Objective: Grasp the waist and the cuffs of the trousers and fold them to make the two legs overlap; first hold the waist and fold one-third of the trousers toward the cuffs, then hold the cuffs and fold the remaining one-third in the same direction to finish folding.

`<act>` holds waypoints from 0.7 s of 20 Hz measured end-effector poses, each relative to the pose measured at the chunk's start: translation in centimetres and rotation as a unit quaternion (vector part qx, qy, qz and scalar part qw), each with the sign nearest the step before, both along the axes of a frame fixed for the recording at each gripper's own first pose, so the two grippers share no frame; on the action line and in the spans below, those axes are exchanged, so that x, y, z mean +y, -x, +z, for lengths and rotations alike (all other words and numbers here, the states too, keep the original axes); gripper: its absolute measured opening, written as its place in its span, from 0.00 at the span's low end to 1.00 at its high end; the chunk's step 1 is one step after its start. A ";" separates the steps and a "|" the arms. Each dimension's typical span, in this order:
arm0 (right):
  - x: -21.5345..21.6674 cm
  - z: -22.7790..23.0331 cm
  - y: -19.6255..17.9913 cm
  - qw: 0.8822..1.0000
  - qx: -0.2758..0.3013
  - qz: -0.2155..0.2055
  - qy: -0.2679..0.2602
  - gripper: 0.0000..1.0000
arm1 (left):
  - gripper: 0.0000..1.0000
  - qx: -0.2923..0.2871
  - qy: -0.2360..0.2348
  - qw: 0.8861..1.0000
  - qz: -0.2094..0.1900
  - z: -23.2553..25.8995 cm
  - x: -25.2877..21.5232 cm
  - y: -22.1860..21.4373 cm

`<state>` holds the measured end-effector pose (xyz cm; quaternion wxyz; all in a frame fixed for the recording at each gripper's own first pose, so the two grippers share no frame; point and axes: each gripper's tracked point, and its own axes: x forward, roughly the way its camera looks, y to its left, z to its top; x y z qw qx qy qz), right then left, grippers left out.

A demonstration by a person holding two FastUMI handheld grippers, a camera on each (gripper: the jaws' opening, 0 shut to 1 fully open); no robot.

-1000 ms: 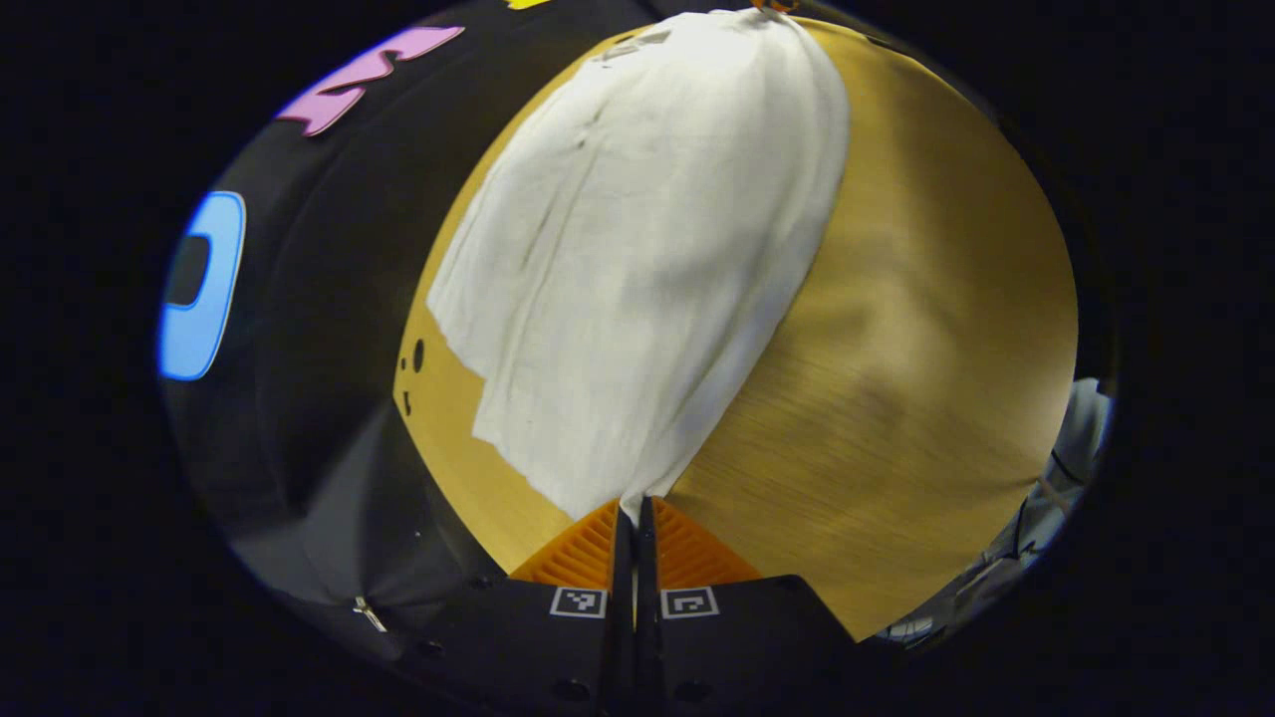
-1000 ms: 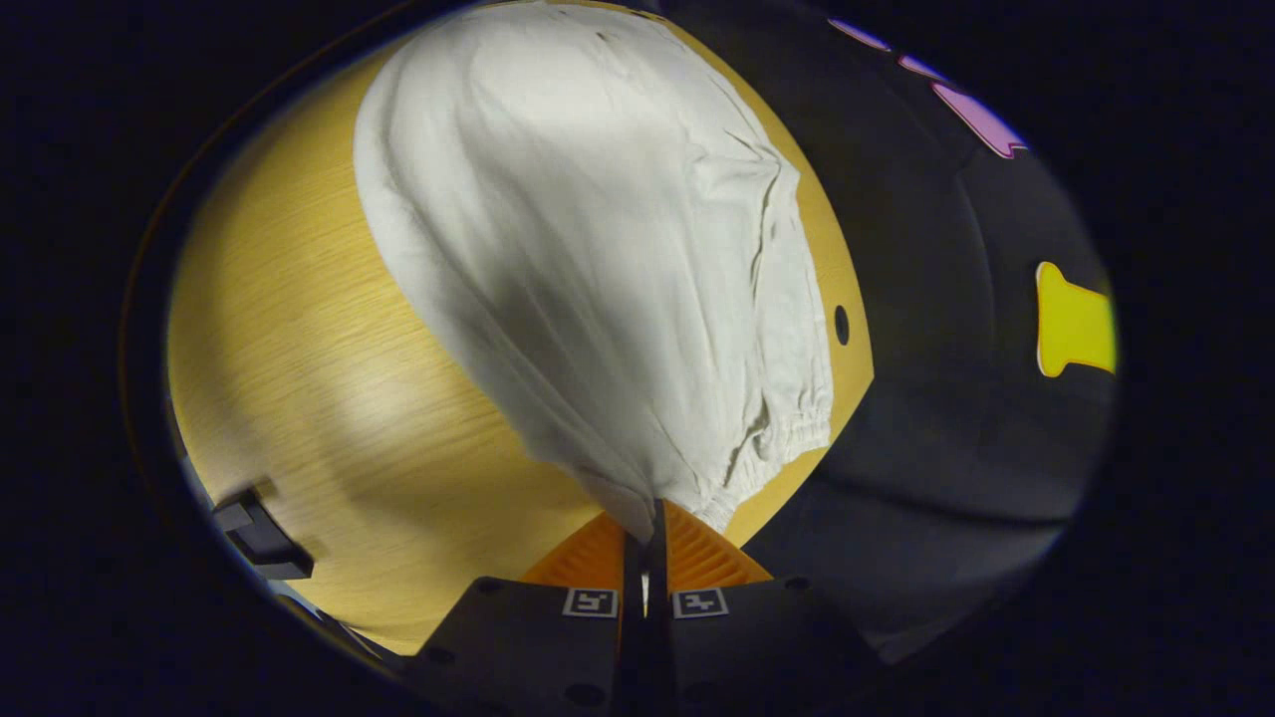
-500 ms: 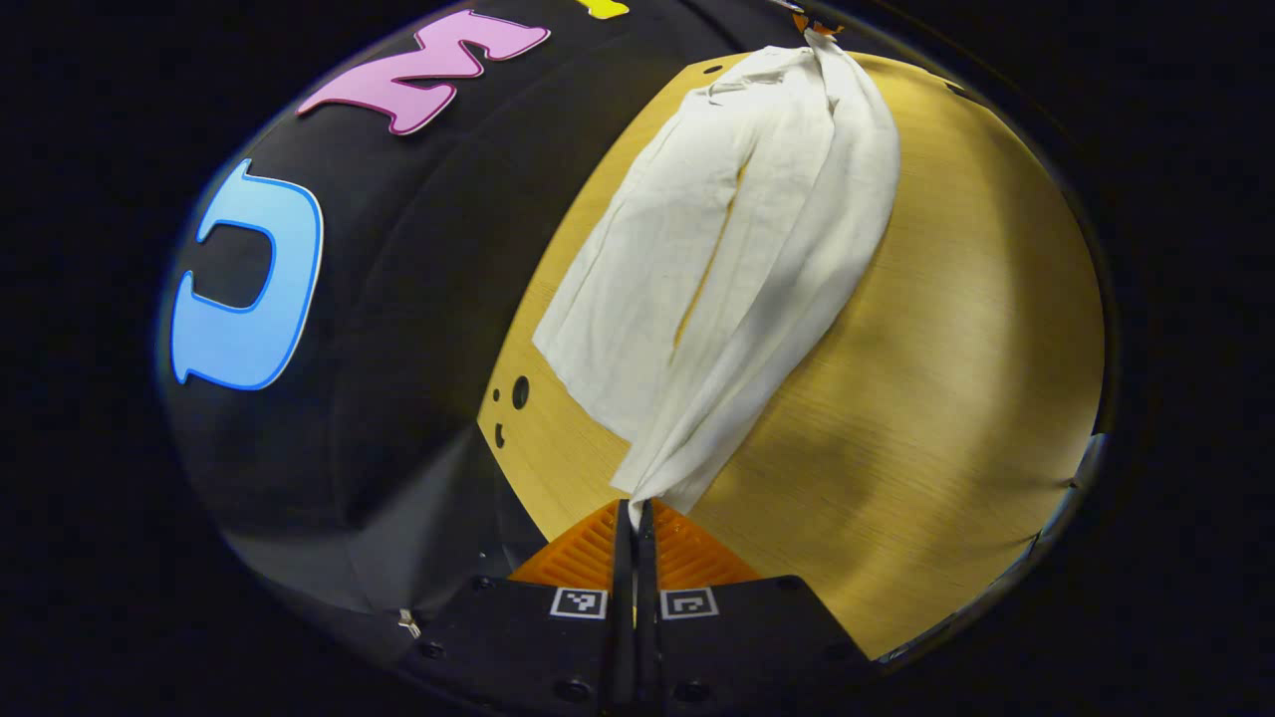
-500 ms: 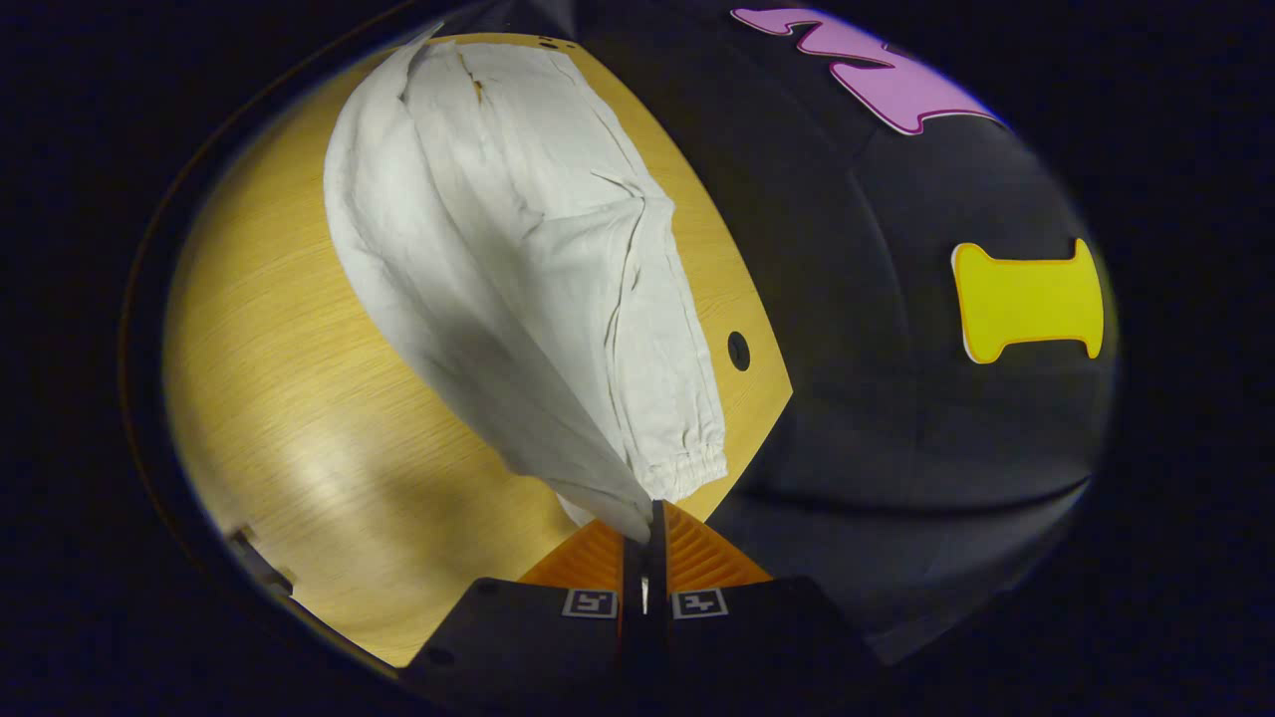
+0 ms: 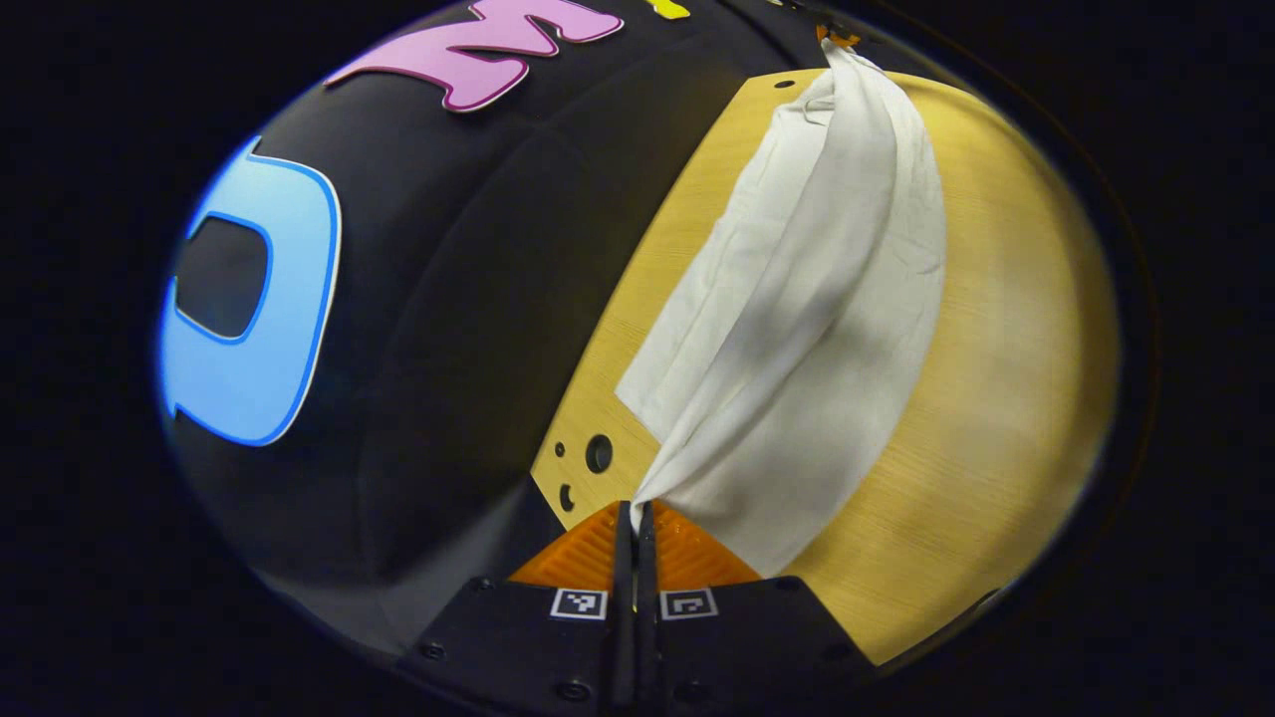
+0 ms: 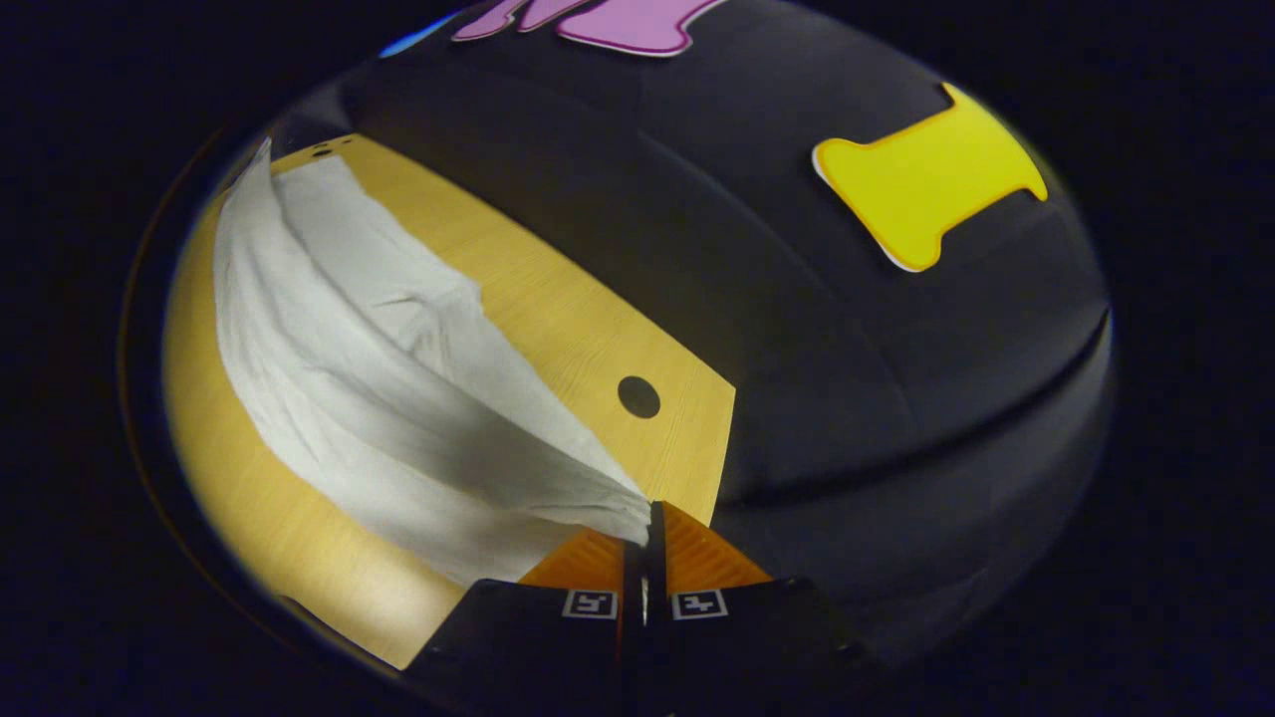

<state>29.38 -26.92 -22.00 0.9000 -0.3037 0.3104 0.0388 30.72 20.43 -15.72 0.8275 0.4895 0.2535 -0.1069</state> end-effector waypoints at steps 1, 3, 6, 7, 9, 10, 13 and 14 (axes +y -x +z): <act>0.2 0.0 -1.1 1.000 -0.005 -0.012 -0.012 0.05 | 0.05 -0.004 0.003 1.000 0.000 0.1 0.0 -2.0; 0.4 -0.4 -3.5 0.999 -0.012 -0.024 -0.019 0.05 | 0.05 -0.017 0.014 1.000 0.005 0.5 -0.1 -5.7; 0.2 -1.8 -5.7 0.996 -0.020 -0.062 -0.057 0.05 | 0.05 -0.022 0.035 0.999 0.020 -0.2 -0.2 -10.7; -0.3 -2.7 -5.8 0.996 -0.011 -0.073 -0.058 0.05 | 0.05 -0.017 0.032 0.999 0.017 -1.6 -0.7 -12.0; -0.4 -3.6 -5.2 0.997 0.015 -0.070 -0.037 0.05 | 0.05 0.010 0.048 0.999 0.016 -4.5 -1.3 -12.7; -0.7 -3.8 -4.9 0.997 0.022 -0.068 -0.024 0.07 | 0.05 0.017 0.054 0.998 0.021 -5.4 -1.6 -12.6; 0.5 -4.0 -3.5 0.996 0.024 -0.075 -0.052 0.67 | 0.84 0.004 0.145 0.989 0.036 -5.6 -4.5 -10.3; -0.3 -3.3 -2.4 0.990 0.008 -0.108 -0.089 0.97 | 0.85 0.000 0.171 0.984 0.044 -5.1 -5.1 -9.2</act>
